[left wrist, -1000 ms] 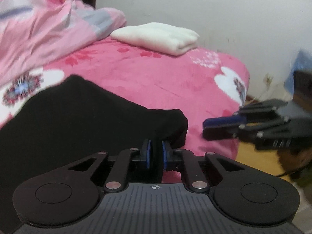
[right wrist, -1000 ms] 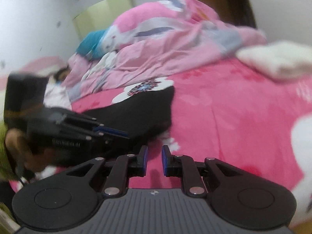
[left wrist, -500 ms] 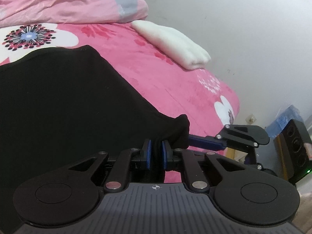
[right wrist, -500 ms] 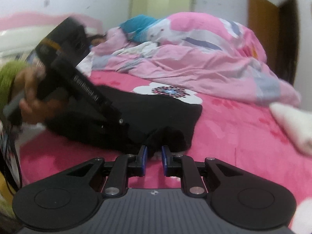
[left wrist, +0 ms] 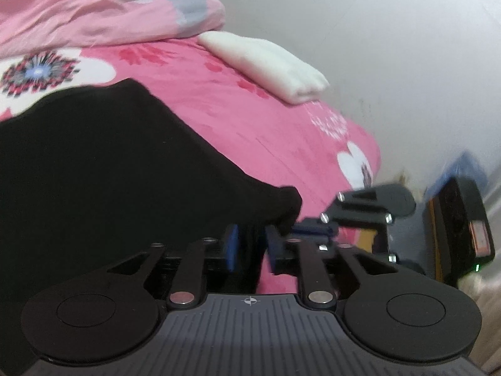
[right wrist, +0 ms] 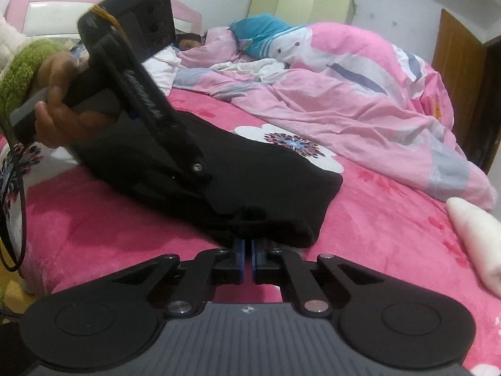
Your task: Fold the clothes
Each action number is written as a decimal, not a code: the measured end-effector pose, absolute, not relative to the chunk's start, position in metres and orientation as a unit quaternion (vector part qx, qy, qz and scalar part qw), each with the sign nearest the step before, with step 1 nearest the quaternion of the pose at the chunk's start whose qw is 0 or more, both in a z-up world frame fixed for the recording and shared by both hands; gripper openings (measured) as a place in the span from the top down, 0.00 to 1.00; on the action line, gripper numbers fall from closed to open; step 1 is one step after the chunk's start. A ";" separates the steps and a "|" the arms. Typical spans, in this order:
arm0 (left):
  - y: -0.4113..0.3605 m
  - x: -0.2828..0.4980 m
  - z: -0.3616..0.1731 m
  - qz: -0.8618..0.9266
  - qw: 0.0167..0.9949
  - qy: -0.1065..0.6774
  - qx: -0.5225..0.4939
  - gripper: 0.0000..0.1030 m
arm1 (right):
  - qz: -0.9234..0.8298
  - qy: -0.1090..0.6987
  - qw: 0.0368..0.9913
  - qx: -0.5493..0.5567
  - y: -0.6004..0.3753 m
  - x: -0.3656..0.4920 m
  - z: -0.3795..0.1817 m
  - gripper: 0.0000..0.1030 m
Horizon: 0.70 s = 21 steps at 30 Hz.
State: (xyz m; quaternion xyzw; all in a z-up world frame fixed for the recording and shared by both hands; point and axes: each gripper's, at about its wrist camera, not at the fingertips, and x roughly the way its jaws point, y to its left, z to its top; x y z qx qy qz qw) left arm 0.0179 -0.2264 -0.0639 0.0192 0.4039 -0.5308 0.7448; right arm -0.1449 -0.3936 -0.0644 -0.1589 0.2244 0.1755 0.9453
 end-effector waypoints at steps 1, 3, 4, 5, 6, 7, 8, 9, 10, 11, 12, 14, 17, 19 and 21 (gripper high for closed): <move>-0.228 0.012 -0.062 -0.533 0.748 0.394 0.038 0.68 | 0.175 0.224 0.945 -0.161 -0.394 -0.146 -0.065 0.97; -0.232 0.000 -0.061 -0.536 0.753 0.373 0.079 0.66 | 0.172 0.223 0.945 -0.166 -0.393 -0.146 -0.065 0.97; -0.234 -0.006 -0.060 -0.536 0.756 0.361 0.103 0.66 | 0.171 0.222 0.945 -0.170 -0.392 -0.147 -0.065 0.98; -0.237 -0.012 -0.061 -0.533 0.761 0.348 0.129 0.66 | 0.171 0.221 0.944 -0.175 -0.392 -0.148 -0.065 0.98; -0.240 -0.017 -0.061 -0.527 0.766 0.336 0.154 0.67 | 0.170 0.220 0.944 -0.179 -0.391 -0.148 -0.065 0.98; -0.244 -0.022 -0.063 -0.519 0.771 0.324 0.178 0.71 | 0.169 0.219 0.942 -0.187 -0.391 -0.149 -0.065 0.98; -0.245 -0.025 -0.064 -0.512 0.776 0.313 0.194 0.87 | 0.169 0.218 0.941 -0.198 -0.389 -0.149 -0.066 0.98; -0.244 -0.025 -0.063 -0.510 0.779 0.308 0.193 0.92 | 0.166 0.214 0.940 -0.210 -0.388 -0.149 -0.066 0.98; -0.242 -0.024 -0.060 -0.512 0.782 0.307 0.182 0.93 | 0.161 0.208 0.938 -0.224 -0.386 -0.150 -0.066 0.98; -0.240 -0.023 -0.056 -0.513 0.784 0.306 0.171 0.94 | 0.157 0.203 0.937 -0.238 -0.385 -0.150 -0.065 0.98; -0.237 -0.021 -0.053 -0.514 0.785 0.306 0.161 0.94 | 0.152 0.196 0.936 -0.250 -0.384 -0.151 -0.064 0.99; -0.234 -0.017 -0.049 -0.518 0.782 0.313 0.148 0.94 | 0.139 0.184 0.932 -0.280 -0.383 -0.151 -0.065 0.99; -0.233 -0.016 -0.051 -0.522 0.776 0.322 0.149 0.95 | 0.111 0.179 0.918 -0.337 -0.379 -0.147 -0.076 1.00; -0.236 -0.018 -0.055 -0.523 0.773 0.322 0.159 0.95 | 0.095 0.186 0.912 -0.352 -0.380 -0.145 -0.085 1.00; -0.238 -0.019 -0.059 -0.521 0.773 0.320 0.166 0.94 | 0.086 0.192 0.921 -0.328 -0.387 -0.145 -0.085 1.00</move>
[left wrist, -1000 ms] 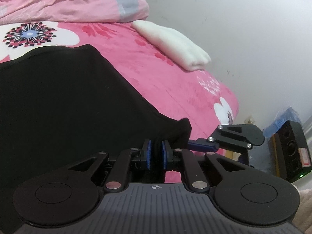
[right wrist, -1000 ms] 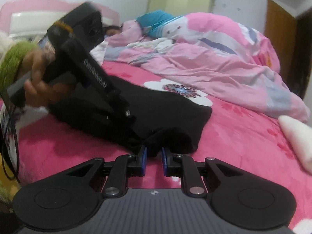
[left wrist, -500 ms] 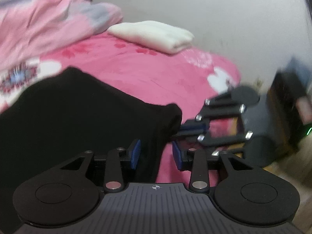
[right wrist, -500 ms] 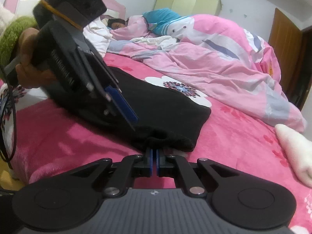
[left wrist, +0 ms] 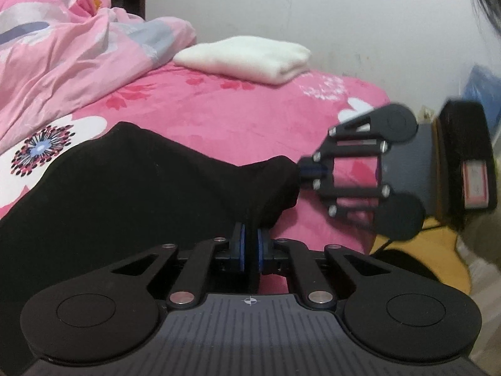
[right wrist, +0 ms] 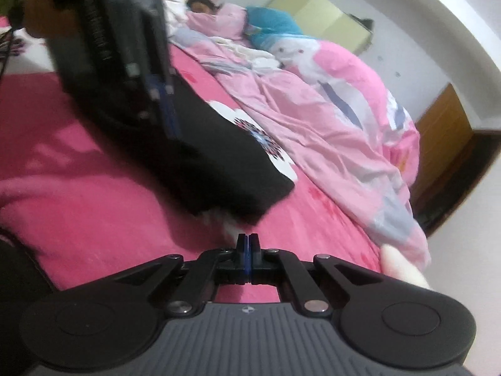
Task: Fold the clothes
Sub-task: 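Open the left gripper while the right gripper lifts away from the shirt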
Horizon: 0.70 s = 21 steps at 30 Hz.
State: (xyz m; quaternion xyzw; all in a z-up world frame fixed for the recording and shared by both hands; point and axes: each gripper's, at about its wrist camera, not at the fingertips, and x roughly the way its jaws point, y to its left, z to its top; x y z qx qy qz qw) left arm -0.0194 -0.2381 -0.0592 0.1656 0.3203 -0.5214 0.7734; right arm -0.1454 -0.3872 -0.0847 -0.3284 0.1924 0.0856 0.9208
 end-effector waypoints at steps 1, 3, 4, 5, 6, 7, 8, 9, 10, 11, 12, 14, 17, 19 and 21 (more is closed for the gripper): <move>-0.239 -0.020 -0.061 -0.521 0.773 0.320 0.169 0.94 | 0.082 0.196 0.929 -0.303 -0.393 -0.146 -0.081 1.00; -0.239 -0.019 -0.063 -0.519 0.775 0.322 0.166 0.94 | 0.078 0.202 0.945 -0.246 -0.406 -0.149 -0.074 1.00; -0.239 -0.019 -0.063 -0.518 0.775 0.322 0.164 0.94 | 0.083 0.205 0.954 -0.205 -0.414 -0.152 -0.069 1.00; -0.239 -0.020 -0.063 -0.518 0.776 0.320 0.165 0.94 | 0.087 0.207 0.961 -0.160 -0.424 -0.155 -0.063 1.00; -0.239 -0.021 -0.063 -0.519 0.776 0.317 0.168 0.93 | 0.091 0.208 0.967 -0.116 -0.434 -0.157 -0.057 1.00; -0.239 -0.024 -0.063 -0.521 0.775 0.312 0.176 0.93 | 0.098 0.210 0.971 -0.064 -0.444 -0.159 -0.051 1.00; -0.239 -0.028 -0.064 -0.524 0.773 0.307 0.184 0.91 | 0.105 0.210 0.972 -0.011 -0.455 -0.161 -0.045 0.99; -0.239 -0.032 -0.064 -0.526 0.772 0.301 0.191 0.91 | 0.112 0.209 0.971 0.040 -0.465 -0.162 -0.040 0.99; -0.239 -0.036 -0.064 -0.529 0.770 0.296 0.198 0.91 | 0.119 0.207 0.967 0.090 -0.474 -0.163 -0.035 0.99; -0.239 -0.040 -0.064 -0.532 0.769 0.292 0.202 0.89 | 0.122 0.203 0.962 0.132 -0.482 -0.165 -0.031 0.99; -0.238 -0.044 -0.063 -0.536 0.767 0.289 0.202 0.87 | 0.124 0.199 0.957 0.169 -0.488 -0.167 -0.027 0.99; -0.235 -0.051 -0.062 -0.543 0.764 0.286 0.199 0.85 | 0.134 0.198 0.938 0.251 -0.499 -0.168 -0.022 0.98; -0.226 -0.059 -0.062 -0.552 0.758 0.300 0.176 0.84 | 0.151 0.220 0.885 0.382 -0.511 -0.165 -0.026 0.96; -0.218 -0.063 -0.063 -0.554 0.753 0.319 0.154 0.84 | 0.153 0.245 0.849 0.442 -0.510 -0.160 -0.035 0.96; -0.208 -0.066 -0.064 -0.553 0.752 0.335 0.127 0.84 | 0.142 0.270 0.825 0.475 -0.505 -0.153 -0.044 0.95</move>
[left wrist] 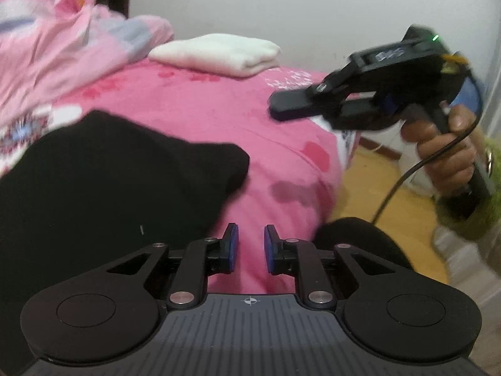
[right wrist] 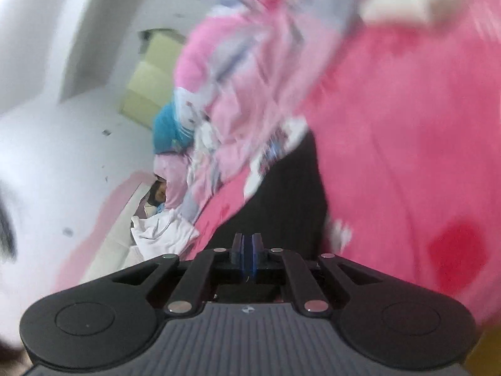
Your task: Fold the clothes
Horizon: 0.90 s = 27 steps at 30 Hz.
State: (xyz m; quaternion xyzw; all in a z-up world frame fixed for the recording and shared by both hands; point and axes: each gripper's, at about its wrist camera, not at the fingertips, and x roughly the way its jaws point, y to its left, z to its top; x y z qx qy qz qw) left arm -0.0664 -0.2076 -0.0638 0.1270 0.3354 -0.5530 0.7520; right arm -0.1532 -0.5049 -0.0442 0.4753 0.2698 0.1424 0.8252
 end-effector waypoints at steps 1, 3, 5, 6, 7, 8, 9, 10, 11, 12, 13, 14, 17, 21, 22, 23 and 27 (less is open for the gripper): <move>-0.201 -0.068 -0.064 -0.552 0.752 0.343 0.112 0.84 | 0.134 0.278 0.821 0.481 -0.499 -0.149 -0.047 0.95; -0.186 -0.072 -0.062 -0.547 0.753 0.355 0.080 0.84 | 0.120 0.290 0.816 0.485 -0.488 -0.141 -0.052 0.95; -0.168 -0.076 -0.059 -0.541 0.756 0.363 0.056 0.84 | 0.113 0.294 0.818 0.482 -0.478 -0.132 -0.055 0.95; -0.158 -0.077 -0.057 -0.536 0.760 0.365 0.046 0.83 | 0.108 0.295 0.821 0.477 -0.475 -0.128 -0.056 0.95; -0.147 -0.078 -0.056 -0.529 0.764 0.368 0.035 0.83 | 0.091 0.299 0.827 0.467 -0.472 -0.125 -0.060 0.95; -0.134 -0.078 -0.055 -0.521 0.769 0.370 0.023 0.82 | 0.069 0.308 0.832 0.457 -0.471 -0.124 -0.065 0.95; -0.120 -0.077 -0.055 -0.510 0.776 0.372 0.009 0.81 | 0.044 0.318 0.833 0.451 -0.471 -0.126 -0.072 0.95; -0.105 -0.076 -0.055 -0.498 0.783 0.373 -0.008 0.80 | 0.018 0.329 0.831 0.448 -0.472 -0.130 -0.081 0.97; -0.089 -0.075 -0.055 -0.484 0.790 0.375 -0.025 0.78 | 0.006 0.329 0.822 0.465 -0.476 -0.136 -0.089 0.98; -0.072 -0.073 -0.056 -0.469 0.797 0.378 -0.044 0.76 | 0.005 0.321 0.806 0.496 -0.481 -0.145 -0.096 0.98; -0.055 -0.072 -0.056 -0.455 0.803 0.380 -0.061 0.75 | -0.001 0.315 0.801 0.509 -0.483 -0.152 -0.096 0.97; -0.040 -0.070 -0.056 -0.441 0.809 0.380 -0.077 0.75 | -0.009 0.308 0.804 0.509 -0.482 -0.157 -0.090 0.96; 0.000 -0.065 -0.053 -0.406 0.825 0.374 -0.118 0.73 | -0.023 0.287 0.811 0.509 -0.478 -0.170 -0.071 0.94; 0.019 -0.054 -0.052 -0.356 0.848 0.368 -0.138 0.72 | 0.039 0.275 0.821 0.499 -0.451 -0.138 -0.049 0.91; 0.021 -0.051 -0.052 -0.343 0.853 0.367 -0.139 0.72 | 0.052 0.282 0.819 0.496 -0.442 -0.125 -0.050 0.90; 0.023 -0.048 -0.052 -0.329 0.859 0.367 -0.140 0.72 | 0.060 0.295 0.814 0.496 -0.433 -0.115 -0.055 0.90; 0.034 -0.041 -0.074 -0.276 0.864 0.399 -0.136 0.72 | 0.042 0.354 0.784 0.509 -0.416 -0.109 -0.089 0.93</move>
